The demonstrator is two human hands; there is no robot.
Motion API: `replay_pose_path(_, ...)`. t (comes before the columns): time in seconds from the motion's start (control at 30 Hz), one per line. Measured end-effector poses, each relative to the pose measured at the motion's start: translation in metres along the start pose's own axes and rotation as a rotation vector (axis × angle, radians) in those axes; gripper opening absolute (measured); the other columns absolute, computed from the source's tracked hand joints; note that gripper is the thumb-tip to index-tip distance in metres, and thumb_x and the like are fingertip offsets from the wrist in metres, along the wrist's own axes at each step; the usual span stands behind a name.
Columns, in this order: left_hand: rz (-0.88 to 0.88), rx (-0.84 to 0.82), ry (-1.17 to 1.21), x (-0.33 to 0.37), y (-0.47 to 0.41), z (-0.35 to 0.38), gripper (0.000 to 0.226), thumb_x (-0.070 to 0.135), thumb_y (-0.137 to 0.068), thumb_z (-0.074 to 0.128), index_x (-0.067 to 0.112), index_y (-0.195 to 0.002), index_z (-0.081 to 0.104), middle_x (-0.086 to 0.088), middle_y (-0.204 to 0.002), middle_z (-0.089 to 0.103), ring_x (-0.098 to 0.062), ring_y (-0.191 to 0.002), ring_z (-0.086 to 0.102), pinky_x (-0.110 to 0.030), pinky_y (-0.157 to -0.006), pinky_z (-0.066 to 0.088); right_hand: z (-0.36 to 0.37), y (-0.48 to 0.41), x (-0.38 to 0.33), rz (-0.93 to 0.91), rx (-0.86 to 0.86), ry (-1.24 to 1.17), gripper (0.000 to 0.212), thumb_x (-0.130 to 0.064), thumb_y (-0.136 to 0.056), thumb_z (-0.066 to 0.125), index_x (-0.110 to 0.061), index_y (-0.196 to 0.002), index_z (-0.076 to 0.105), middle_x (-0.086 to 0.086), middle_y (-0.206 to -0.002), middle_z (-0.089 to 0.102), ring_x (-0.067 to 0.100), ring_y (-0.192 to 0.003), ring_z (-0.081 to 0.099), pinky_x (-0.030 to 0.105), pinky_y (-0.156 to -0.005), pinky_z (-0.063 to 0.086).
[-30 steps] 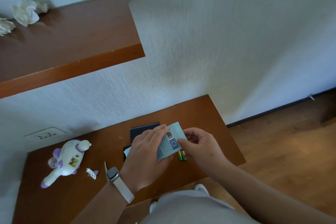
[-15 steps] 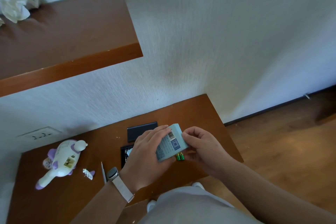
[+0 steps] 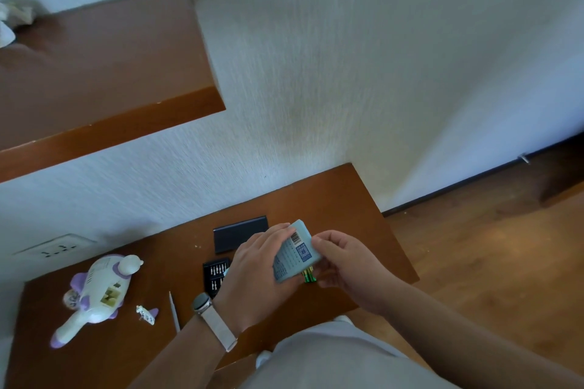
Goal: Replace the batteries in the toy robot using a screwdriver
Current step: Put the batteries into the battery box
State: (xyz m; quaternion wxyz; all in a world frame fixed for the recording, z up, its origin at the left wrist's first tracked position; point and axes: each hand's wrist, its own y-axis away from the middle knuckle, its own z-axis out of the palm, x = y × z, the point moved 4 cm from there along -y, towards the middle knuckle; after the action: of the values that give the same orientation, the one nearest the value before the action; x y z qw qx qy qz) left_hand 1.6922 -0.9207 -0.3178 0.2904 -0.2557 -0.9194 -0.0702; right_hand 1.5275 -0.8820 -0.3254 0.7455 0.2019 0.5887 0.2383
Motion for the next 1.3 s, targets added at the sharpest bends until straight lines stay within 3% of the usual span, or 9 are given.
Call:
replay_pose_path(0.17, -0.063, -0.008, 0.082, 0.008, -0.014, 0.010, 0.085, 0.077, -0.071, 0.054, 0.033, -0.143, 0.043, 0.016, -0.139, 0.051, 0.003, -0.120, 0.040, -0.029, -0.101, 0.045, -0.003, 0.001, 0.005, -0.013, 0.017, 0.018, 0.022, -0.029, -0.092, 0.068, -0.018, -0.111, 0.065, 0.006, -0.103, 0.072, 0.017, -0.092, 0.072, 0.027, -0.071, 0.058)
replay_pose_path(0.3, -0.116, -0.069, 0.191, 0.014, -0.024, 0.022, 0.084, 0.077, -0.072, 0.059, 0.036, -0.142, 0.039, 0.026, -0.127, 0.046, 0.001, -0.113, 0.051, -0.020, -0.089, 0.050, -0.022, -0.004, 0.004, -0.043, 0.097, -0.023, 0.018, -0.028, -0.091, 0.068, -0.017, -0.106, 0.067, 0.003, -0.095, 0.074, 0.017, -0.091, 0.073, 0.028, -0.071, 0.059)
replay_pose_path(0.43, -0.369, -0.186, 0.559, 0.004, -0.030, 0.040, 0.050, 0.051, -0.091, 0.065, 0.033, -0.135, 0.048, 0.018, -0.108, 0.068, 0.002, -0.095, 0.068, -0.016, -0.067, 0.056, -0.052, -0.014, 0.009, -0.035, 0.187, 0.004, 0.019, -0.030, -0.095, 0.062, -0.012, -0.099, 0.066, 0.000, -0.089, 0.076, 0.017, -0.085, 0.075, 0.027, -0.068, 0.059)
replay_pose_path(0.6, -0.634, -0.326, 0.792, -0.002, -0.026, 0.087, 0.019, 0.030, -0.099, 0.062, 0.030, -0.118, 0.060, 0.017, -0.095, 0.075, -0.001, -0.091, 0.072, -0.016, -0.066, 0.056, -0.088, -0.037, 0.022, 0.003, 0.274, 0.074, 0.021, -0.033, -0.095, 0.062, -0.012, -0.097, 0.063, -0.003, -0.087, 0.076, 0.014, -0.081, 0.075, 0.031, -0.069, 0.062)
replay_pose_path(0.73, -0.739, -0.216, 0.818, -0.002, -0.033, 0.126, 0.018, 0.027, -0.098, 0.063, 0.026, -0.116, 0.060, 0.009, -0.098, 0.075, 0.000, -0.088, 0.072, -0.019, -0.064, 0.058, -0.114, -0.053, 0.039, -0.001, 0.367, 0.269, 0.014, -0.031, -0.091, 0.068, -0.028, -0.101, 0.059, -0.009, -0.093, 0.072, 0.007, -0.081, 0.073, 0.028, -0.067, 0.062)
replay_pose_path(0.9, -0.811, -0.114, 0.861, -0.007, -0.038, 0.170, 0.032, 0.018, -0.098, 0.064, 0.030, -0.124, 0.050, -0.002, -0.103, 0.072, -0.007, -0.086, 0.074, -0.028, -0.066, 0.062, -0.135, -0.073, 0.065, 0.031, 0.278, 0.483, 0.026, -0.032, -0.091, 0.068, -0.029, -0.114, 0.056, -0.010, -0.102, 0.067, 0.006, -0.089, 0.068, 0.027, -0.070, 0.062)
replay_pose_path(1.07, -0.858, -0.068, 0.717, -0.018, -0.035, 0.203, 0.034, 0.018, -0.095, 0.067, 0.030, -0.124, 0.053, 0.004, -0.098, 0.073, -0.005, -0.080, 0.073, -0.032, -0.069, 0.064, -0.143, -0.096, 0.086, 0.016, 0.244, 0.708, 0.034, -0.033, -0.090, 0.069, -0.032, -0.119, 0.052, -0.015, -0.108, 0.062, 0.001, -0.085, 0.064, 0.015, -0.056, 0.054)
replay_pose_path(1.17, -0.799, -0.076, 0.559, -0.022, -0.038, 0.210, 0.026, 0.022, -0.095, 0.067, 0.037, -0.115, 0.058, 0.015, -0.104, 0.071, 0.002, -0.084, 0.067, -0.023, -0.066, 0.061, -0.144, -0.106, 0.094, 0.021, 0.262, 0.769, 0.033, -0.035, -0.089, 0.069, -0.038, -0.114, 0.048, -0.017, -0.105, 0.057, 0.000, -0.079, 0.060, 0.008, -0.045, 0.045)
replay_pose_path(1.3, -0.693, -0.048, 0.242, -0.026, -0.043, 0.210, 0.021, 0.030, -0.094, 0.066, 0.029, -0.115, 0.067, 0.015, -0.095, 0.061, 0.002, -0.083, 0.056, -0.031, -0.069, 0.060, -0.145, -0.114, 0.100, 0.006, 0.267, 0.824, 0.030, -0.034, -0.089, 0.069, -0.040, -0.105, 0.044, -0.017, -0.103, 0.052, 0.003, -0.079, 0.058, 0.005, -0.043, 0.041)
